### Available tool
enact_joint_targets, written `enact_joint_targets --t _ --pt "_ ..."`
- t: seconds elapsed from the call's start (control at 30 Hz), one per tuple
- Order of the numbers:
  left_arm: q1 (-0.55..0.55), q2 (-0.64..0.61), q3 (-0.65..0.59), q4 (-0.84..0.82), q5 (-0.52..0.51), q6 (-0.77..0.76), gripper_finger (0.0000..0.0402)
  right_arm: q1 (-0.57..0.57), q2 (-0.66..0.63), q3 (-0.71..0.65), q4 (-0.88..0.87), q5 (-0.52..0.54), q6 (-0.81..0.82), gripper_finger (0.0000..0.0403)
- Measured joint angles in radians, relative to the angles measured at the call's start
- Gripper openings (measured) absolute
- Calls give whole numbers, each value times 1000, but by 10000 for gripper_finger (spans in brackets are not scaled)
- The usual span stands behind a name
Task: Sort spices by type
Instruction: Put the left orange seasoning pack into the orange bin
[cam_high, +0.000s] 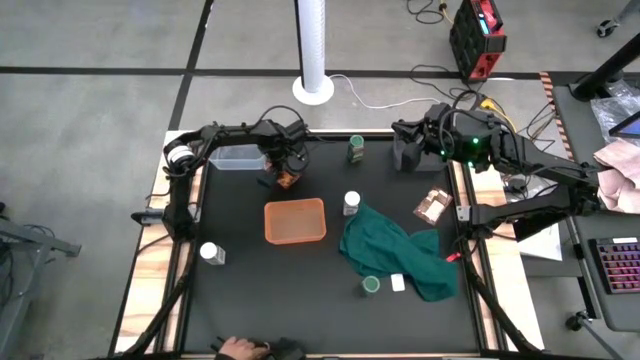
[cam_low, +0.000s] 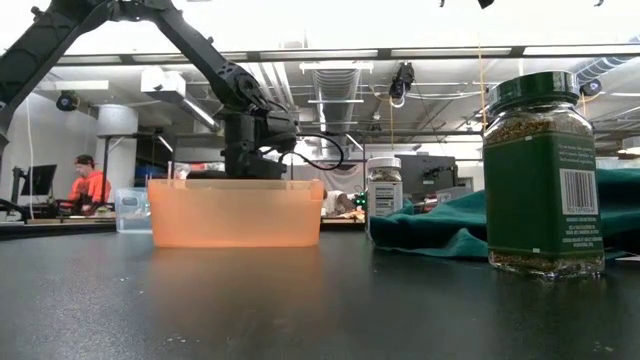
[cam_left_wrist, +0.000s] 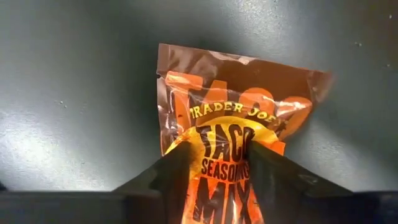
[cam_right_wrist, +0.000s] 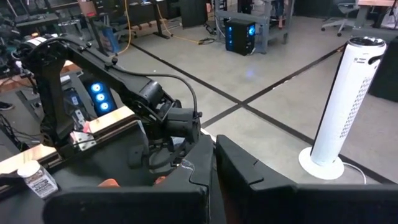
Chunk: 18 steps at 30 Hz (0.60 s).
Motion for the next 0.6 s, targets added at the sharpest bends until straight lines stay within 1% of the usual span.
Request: enact_joint_targets --t 0.17,0.27,0.33,0.47,0.53,0.6 --pt "-3 0 -1 -2 4 -1 64 0 0 0 0 0 -13 13" --pt "-4 0 -2 -5 5 -29 19 0 0 0 0 0 -15 13" --pt "-4 0 -2 -5 7 -66 10 0 0 0 0 0 -17 13" --pt "-7 -5 1 -8 6 -106 11 0 0 0 0 0 -26 13" --pt "-13 -5 21 -29 6 -108 6 0 0 0 0 0 -29 13" --pt "-20 -6 67 -64 9 -109 4 0 0 0 0 0 -34 13"
